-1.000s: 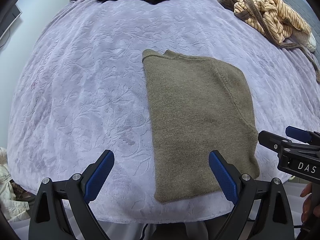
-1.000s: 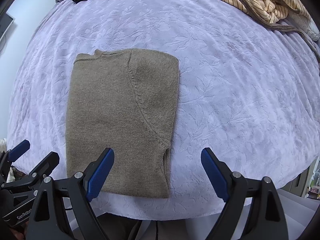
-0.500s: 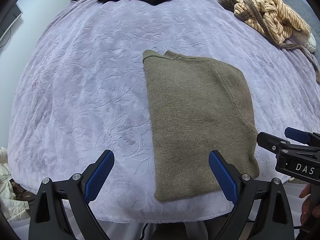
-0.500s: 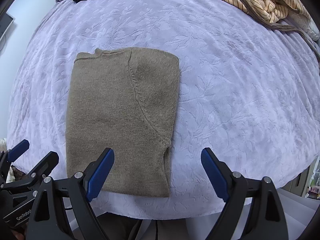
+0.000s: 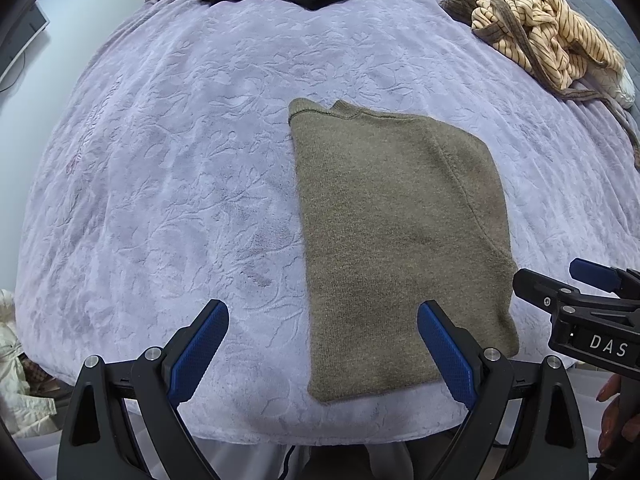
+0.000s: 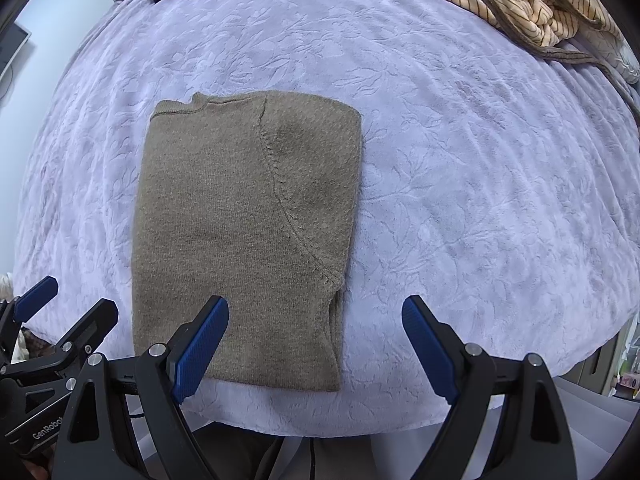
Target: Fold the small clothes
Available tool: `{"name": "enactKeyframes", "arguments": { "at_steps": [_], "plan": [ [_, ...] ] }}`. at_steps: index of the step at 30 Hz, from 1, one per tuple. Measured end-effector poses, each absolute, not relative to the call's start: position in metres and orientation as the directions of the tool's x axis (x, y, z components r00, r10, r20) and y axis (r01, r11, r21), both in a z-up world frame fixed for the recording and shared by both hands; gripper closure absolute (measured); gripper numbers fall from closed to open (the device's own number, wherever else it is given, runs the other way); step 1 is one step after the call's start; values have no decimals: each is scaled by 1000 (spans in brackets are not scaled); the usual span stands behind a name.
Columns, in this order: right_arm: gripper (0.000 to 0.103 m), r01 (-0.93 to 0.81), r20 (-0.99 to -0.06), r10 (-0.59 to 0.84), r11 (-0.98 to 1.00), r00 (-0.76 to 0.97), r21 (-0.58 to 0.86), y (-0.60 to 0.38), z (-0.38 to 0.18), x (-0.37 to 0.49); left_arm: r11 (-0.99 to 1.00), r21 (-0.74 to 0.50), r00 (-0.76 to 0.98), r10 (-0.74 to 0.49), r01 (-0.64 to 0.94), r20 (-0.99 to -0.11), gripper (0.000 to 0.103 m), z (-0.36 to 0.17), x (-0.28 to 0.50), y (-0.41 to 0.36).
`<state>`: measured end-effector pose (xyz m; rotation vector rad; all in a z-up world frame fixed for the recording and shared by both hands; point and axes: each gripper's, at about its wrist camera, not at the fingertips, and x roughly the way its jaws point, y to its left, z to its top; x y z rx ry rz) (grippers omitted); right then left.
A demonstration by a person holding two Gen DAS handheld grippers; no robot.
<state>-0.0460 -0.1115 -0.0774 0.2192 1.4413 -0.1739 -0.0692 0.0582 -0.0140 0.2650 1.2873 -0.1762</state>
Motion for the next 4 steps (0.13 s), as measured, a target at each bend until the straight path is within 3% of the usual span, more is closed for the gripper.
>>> {"name": "enactKeyframes", "arguments": {
  "at_steps": [4],
  "plan": [
    [12, 251, -992, 12, 967, 123, 43, -112, -77, -46, 949, 93, 293, 1, 301, -956, 7, -10, -71, 55]
  ]
}}
